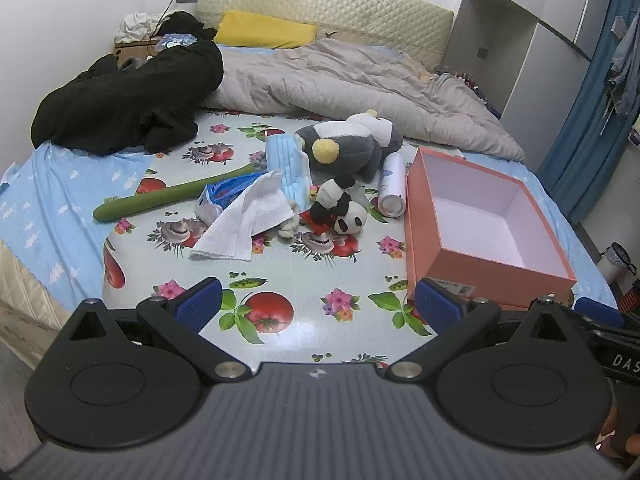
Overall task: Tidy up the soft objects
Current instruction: 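Move both tools toward the white towel and panda plush on the bed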
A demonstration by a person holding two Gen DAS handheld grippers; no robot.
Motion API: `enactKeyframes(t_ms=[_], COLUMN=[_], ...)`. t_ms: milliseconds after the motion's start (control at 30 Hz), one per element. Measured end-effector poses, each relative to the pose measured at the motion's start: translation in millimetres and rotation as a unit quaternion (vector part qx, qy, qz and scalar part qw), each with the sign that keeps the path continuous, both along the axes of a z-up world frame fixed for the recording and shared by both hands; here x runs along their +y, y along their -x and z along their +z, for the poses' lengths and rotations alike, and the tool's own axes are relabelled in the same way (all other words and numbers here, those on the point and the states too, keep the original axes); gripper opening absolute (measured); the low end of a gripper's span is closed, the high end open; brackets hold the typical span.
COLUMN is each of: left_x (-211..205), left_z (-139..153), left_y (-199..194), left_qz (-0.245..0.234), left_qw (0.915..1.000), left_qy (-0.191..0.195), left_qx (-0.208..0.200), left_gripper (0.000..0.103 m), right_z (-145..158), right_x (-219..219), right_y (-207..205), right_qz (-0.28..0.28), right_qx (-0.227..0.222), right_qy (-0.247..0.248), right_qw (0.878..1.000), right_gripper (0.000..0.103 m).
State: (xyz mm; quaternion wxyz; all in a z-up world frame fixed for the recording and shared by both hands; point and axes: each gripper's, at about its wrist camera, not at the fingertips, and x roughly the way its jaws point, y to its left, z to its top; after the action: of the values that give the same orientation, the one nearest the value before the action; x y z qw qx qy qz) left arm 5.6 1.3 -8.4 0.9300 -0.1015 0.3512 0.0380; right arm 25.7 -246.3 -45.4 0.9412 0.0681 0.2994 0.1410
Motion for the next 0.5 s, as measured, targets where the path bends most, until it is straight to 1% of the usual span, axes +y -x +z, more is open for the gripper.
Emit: enactKeyframes(t_ms=[500], left_x=[0], left_z=[-8], left_y=[-9], left_qz=[0.006], left_qw=[1.0], left_qy=[0.005], left_qx=[0.002], left_gripper=[0.103], right_z=[-11], right_x=[-3], right_y=[-8], right_qz=[0.0], right_qx=[0.011], right_qy=[-0.003], right_qw=[1.0], right_gripper=[0.103])
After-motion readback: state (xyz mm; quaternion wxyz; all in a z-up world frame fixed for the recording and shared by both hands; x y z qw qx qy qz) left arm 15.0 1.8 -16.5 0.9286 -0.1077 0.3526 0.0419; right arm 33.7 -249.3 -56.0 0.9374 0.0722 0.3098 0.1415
